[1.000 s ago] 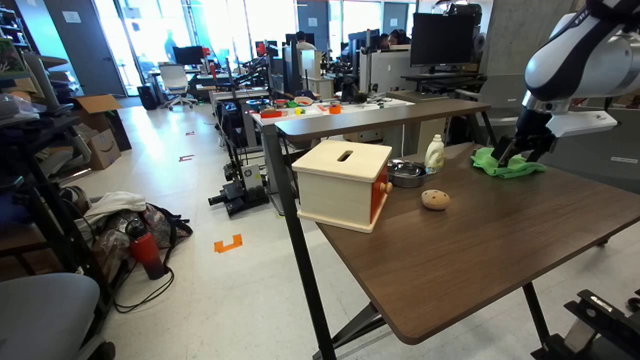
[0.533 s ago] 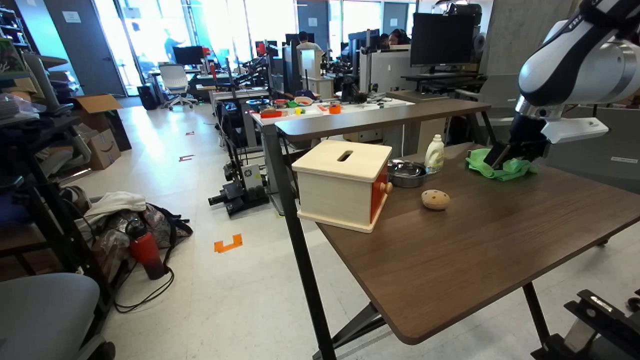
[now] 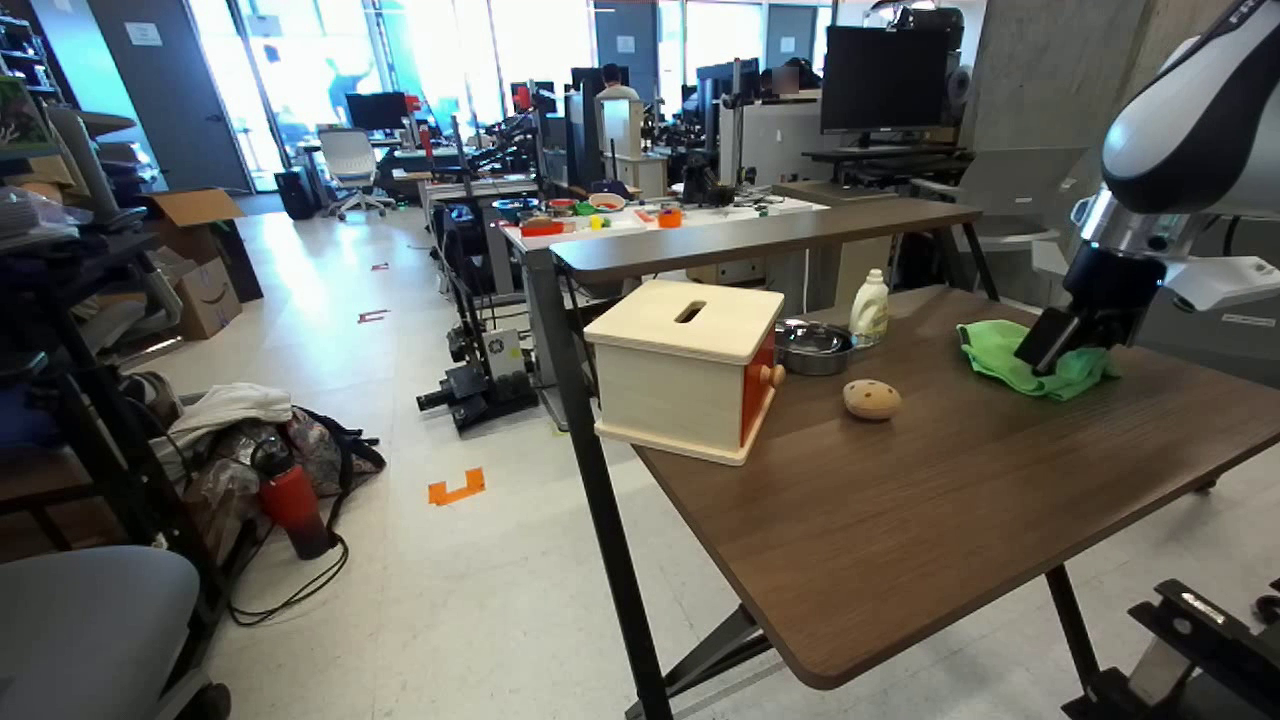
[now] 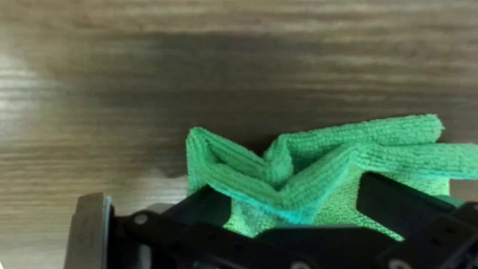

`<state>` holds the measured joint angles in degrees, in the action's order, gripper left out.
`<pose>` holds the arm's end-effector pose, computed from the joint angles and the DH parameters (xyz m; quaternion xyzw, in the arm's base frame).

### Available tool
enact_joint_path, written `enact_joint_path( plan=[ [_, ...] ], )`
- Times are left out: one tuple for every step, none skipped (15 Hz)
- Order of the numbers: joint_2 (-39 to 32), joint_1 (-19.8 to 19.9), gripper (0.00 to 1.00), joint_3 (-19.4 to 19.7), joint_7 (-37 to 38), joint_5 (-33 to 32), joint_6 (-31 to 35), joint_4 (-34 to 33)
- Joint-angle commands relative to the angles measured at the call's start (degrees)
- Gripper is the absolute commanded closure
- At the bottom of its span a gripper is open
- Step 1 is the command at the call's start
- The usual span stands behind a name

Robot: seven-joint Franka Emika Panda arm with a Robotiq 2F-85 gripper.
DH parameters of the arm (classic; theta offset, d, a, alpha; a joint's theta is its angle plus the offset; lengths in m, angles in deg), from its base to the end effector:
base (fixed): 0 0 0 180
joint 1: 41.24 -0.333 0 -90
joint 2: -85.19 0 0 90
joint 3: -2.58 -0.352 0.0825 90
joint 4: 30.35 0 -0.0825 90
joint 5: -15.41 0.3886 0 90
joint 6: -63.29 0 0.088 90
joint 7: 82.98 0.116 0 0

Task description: Use the green towel to wipe the right side of the table

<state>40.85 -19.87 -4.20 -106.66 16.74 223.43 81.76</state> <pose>0.6112 -0.1618 0.0967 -0.9971 -0.0503 -0.0471 0.0313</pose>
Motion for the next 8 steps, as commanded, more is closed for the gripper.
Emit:
enact_joint_path(
  plan=[
    [5.1, 2.8, 0.00, -1.4, -3.7, -0.2, 1.4, 9.7],
    [5.1, 2.5, 0.00, -0.9, -3.3, -0.2, 1.0, 9.7],
    [5.0, 2.2, 0.00, -0.4, -2.8, -0.2, 0.7, 9.6],
    [4.2, 1.2, 0.00, 0.5, -1.5, -0.2, 0.3, 8.3],
    [3.5, 0.7, 0.00, 1.1, -0.8, -0.3, 0.1, 7.1],
    [2.3, -0.2, 0.00, 2.0, 0.5, -0.4, -0.4, 5.1],
    [1.5, -0.9, 0.00, 2.7, 1.6, -0.5, -0.9, 3.5],
    [0.6, -1.8, 0.00, 3.6, 2.9, -0.6, -1.4, 1.6]
  ],
)
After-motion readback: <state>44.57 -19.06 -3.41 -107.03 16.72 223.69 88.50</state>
